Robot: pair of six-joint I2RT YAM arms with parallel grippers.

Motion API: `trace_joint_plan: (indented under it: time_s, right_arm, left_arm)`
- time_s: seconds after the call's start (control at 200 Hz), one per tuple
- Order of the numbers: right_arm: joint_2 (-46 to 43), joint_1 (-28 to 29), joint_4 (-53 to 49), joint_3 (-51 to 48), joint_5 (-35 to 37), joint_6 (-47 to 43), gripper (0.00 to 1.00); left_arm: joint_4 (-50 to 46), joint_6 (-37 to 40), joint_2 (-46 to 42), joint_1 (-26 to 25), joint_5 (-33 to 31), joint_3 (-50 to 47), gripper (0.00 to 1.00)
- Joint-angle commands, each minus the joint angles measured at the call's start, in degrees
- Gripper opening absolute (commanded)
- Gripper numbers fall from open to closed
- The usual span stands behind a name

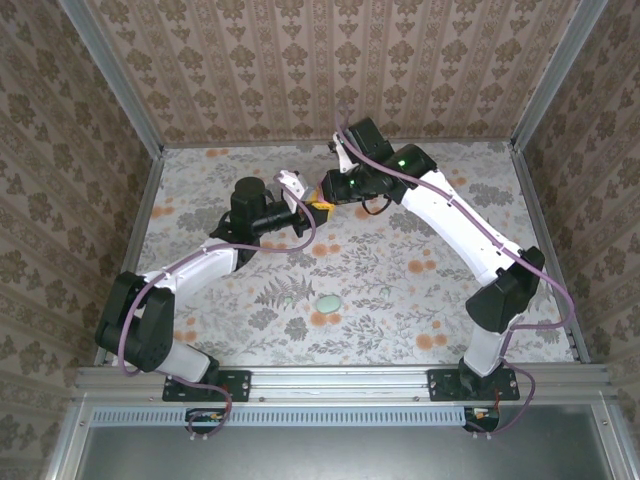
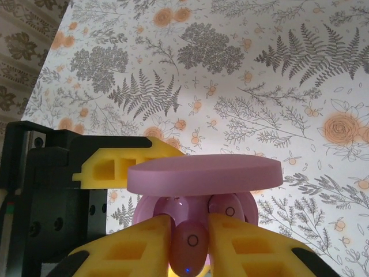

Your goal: Insert wireless bluetooth earbuds into charging case

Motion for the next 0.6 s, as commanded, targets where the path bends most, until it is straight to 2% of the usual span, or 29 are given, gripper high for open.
trace_joint_plan:
  time_s: [0.0, 0.595]
  right_arm:
    - [0.59, -0.09, 0.99, 1.09, 0.84, 1.84, 0.25]
    - [-1.89, -0.02, 7.37, -3.51, 1.08, 6.30, 0.24]
  left_arm:
    - [1.97, 0.27, -1.25, -0.24, 1.18, 1.13, 0.32]
    - [2.96, -0.88, -0.82, -0.33, 0.64, 1.35, 0.32]
